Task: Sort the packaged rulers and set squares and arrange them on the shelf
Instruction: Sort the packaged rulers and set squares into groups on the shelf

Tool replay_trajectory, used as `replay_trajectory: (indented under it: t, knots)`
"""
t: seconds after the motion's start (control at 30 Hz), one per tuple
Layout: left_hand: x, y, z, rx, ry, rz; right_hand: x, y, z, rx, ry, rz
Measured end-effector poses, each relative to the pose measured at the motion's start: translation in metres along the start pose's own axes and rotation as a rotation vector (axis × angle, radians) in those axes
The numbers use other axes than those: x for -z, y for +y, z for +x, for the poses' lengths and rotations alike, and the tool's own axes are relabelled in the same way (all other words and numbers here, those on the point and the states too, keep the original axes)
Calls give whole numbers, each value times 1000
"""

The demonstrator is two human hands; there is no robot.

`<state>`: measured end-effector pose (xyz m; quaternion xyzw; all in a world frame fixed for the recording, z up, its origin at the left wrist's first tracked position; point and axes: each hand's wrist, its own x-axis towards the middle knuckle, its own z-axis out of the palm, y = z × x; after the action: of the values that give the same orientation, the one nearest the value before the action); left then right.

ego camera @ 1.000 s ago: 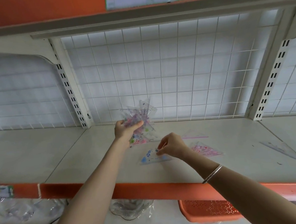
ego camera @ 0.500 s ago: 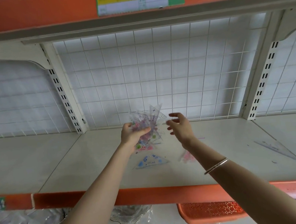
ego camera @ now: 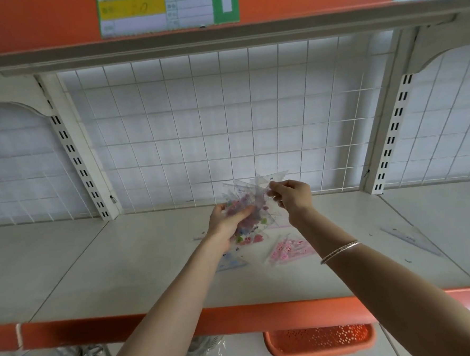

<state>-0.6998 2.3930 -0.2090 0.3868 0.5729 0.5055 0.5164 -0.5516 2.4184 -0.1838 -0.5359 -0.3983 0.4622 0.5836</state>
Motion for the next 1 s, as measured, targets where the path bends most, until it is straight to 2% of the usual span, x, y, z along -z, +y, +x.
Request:
replay_trajectory:
  t: [0.23,0.43,0.73,0.9,1.0]
  knots:
    - [-10,6,4,51,-57,-81,7,2,4,-73,11,46]
    - [-18,4,2,152,-166,-69,12,5,5,-68,119,83]
    - [-33,2,11,108,-144,-44,16,6,6,214,307,-109]
    - [-43,7,-2,82,-184,-47,16,9,2,284,254,-224]
    - [-45,7,-2,61,-164,-15,17,9,-1,275,198,-187]
